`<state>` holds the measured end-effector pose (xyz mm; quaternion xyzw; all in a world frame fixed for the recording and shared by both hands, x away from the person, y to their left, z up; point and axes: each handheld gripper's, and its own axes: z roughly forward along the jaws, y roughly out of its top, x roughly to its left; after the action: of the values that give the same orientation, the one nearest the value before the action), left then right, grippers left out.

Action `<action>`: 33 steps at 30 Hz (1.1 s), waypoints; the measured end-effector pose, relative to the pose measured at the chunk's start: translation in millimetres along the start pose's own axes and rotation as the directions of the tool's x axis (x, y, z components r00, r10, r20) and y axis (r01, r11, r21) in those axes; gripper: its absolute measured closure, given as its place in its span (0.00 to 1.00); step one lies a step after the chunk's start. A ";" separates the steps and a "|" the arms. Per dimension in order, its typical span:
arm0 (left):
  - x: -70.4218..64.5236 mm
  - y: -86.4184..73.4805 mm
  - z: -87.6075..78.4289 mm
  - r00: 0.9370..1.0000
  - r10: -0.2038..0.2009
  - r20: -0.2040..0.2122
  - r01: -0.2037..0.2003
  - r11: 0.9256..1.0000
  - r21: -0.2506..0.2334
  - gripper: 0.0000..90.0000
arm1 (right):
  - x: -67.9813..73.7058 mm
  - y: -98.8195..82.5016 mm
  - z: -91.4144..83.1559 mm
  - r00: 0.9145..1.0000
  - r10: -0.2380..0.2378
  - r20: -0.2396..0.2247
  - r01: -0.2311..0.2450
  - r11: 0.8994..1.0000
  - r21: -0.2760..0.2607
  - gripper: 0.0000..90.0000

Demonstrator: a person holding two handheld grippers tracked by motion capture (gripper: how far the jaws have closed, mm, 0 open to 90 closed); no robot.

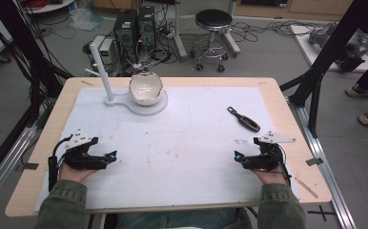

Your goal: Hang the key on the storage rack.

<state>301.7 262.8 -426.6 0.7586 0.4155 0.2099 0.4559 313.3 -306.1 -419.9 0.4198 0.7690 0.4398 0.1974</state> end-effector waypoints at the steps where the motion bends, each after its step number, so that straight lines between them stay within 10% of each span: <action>1: 0.1 -0.1 0.0 1.000 -0.001 0.002 0.001 1.000 0.000 0.07 | 0.5 0.4 -0.3 1.000 0.000 -0.001 0.000 1.000 -0.003 0.01; 33: -0.1 -1.2 1.4 1.000 0.000 0.021 0.000 1.000 0.017 0.07 | 4.7 5.1 3.2 1.000 -0.029 -0.010 0.029 1.000 0.003 0.01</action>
<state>302.1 262.3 -428.3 0.7645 0.4125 0.1985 0.4539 315.3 -299.3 -417.0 0.4068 0.7766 0.4379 0.1992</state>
